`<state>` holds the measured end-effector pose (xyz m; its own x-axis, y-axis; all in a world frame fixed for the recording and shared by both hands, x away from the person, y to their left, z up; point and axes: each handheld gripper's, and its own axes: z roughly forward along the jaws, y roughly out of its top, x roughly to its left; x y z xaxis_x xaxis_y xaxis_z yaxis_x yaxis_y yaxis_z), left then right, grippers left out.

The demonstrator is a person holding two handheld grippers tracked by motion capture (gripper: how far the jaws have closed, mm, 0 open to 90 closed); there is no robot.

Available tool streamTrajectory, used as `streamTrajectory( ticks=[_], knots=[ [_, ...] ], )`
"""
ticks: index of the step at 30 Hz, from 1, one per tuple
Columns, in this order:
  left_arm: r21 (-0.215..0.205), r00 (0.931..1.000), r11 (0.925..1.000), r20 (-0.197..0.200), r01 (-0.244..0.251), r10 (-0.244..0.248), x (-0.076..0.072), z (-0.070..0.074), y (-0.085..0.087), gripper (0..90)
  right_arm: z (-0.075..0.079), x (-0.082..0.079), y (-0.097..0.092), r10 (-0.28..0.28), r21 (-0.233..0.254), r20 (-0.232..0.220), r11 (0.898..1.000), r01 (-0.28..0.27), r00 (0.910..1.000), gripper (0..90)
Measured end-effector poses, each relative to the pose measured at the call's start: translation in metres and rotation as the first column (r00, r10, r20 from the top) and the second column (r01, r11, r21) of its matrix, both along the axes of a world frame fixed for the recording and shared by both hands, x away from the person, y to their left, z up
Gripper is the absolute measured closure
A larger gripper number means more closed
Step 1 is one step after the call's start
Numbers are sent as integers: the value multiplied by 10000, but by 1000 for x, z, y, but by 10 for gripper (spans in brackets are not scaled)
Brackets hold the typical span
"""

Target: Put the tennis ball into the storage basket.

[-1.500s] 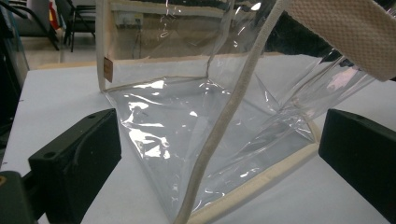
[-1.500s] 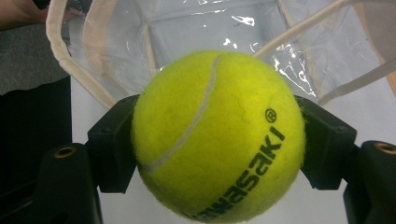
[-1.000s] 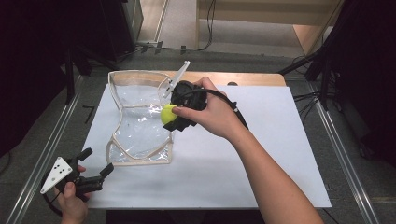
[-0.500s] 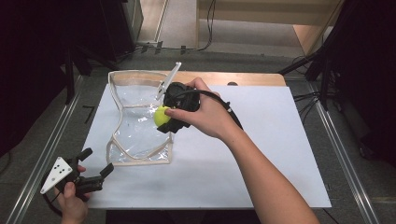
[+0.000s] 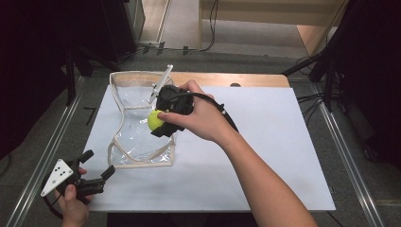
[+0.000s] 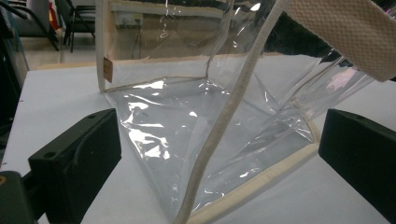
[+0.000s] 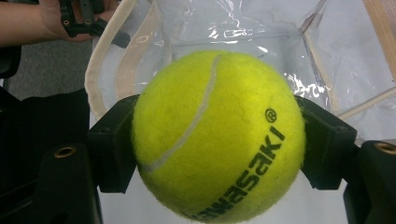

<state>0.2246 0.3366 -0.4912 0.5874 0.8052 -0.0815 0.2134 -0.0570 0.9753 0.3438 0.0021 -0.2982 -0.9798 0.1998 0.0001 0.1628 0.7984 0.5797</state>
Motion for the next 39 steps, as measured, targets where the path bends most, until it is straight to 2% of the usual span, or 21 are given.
streamTrajectory(
  ticks=[7,13,16,19,21,27,39],
  knots=[
    [7,10000,10000,-2,2,-2,0,0,0,0,-4,1,8,56,36,-97,10000,-55,9999,233],
    [-5,10000,10000,7,17,-17,0,0,0,0,-7,3,10,-10,120,33,9999,10,10000,228],
    [-9,10000,10000,9,22,-22,0,0,0,0,-8,2,9,-196,138,152,9997,194,9997,183],
    [-7,10000,10000,9,24,-24,0,0,0,0,-5,3,5,-201,593,25,9980,199,9998,138],
    [-5,10000,10000,12,22,-22,0,0,0,0,-2,4,0,-278,742,151,9969,266,9995,111],
    [49,10000,10000,12,22,-22,0,0,0,0,-1,4,-12,-475,939,291,9946,446,9984,104],
    [63,10000,10000,5,42,-42,0,0,-1,0,-10,5,-38,-856,1081,191,9907,830,9961,73]
  ],
)
